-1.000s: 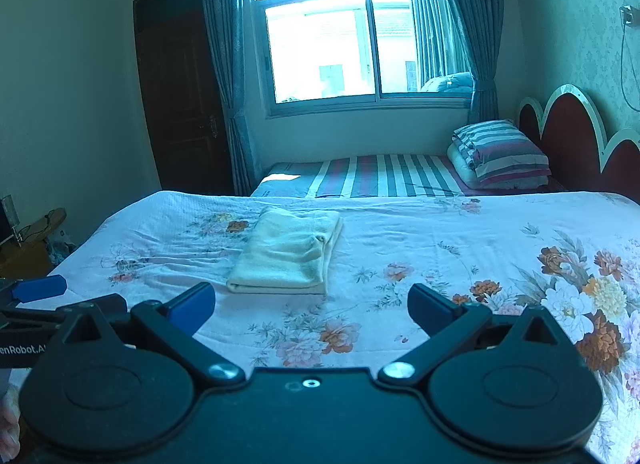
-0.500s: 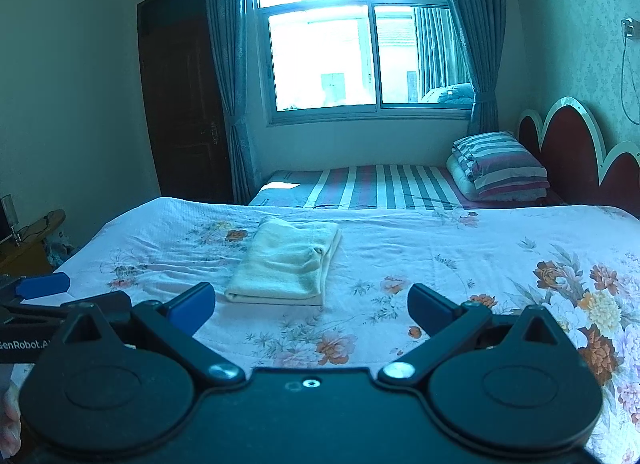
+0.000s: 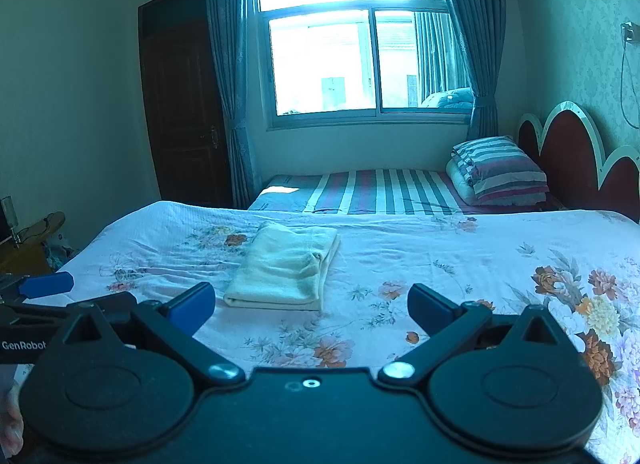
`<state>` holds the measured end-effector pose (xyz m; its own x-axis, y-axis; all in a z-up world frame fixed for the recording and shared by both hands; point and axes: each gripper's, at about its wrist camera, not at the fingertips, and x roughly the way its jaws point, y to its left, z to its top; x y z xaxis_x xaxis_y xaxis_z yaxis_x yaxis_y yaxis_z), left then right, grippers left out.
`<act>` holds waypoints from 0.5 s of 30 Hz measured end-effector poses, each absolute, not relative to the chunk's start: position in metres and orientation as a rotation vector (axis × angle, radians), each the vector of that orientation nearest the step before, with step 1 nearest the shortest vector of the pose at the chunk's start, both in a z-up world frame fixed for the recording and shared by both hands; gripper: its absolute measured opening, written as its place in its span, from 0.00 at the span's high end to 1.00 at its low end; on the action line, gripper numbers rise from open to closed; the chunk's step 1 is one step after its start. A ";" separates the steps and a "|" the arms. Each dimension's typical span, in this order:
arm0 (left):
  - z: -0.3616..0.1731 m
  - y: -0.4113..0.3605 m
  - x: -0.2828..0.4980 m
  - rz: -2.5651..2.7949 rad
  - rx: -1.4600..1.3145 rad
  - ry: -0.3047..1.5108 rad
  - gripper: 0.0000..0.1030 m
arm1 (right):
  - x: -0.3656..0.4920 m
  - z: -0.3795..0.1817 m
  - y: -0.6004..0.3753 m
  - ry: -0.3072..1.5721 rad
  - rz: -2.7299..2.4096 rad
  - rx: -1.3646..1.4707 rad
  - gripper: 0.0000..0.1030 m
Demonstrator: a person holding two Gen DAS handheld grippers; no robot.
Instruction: Fold small clothes
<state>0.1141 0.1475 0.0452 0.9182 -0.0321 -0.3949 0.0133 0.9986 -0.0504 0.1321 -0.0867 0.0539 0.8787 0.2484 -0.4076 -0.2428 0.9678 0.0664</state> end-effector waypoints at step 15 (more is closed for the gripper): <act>0.048 0.145 0.113 -0.019 -0.044 0.403 0.00 | 0.134 0.056 -0.086 0.428 0.274 0.016 0.00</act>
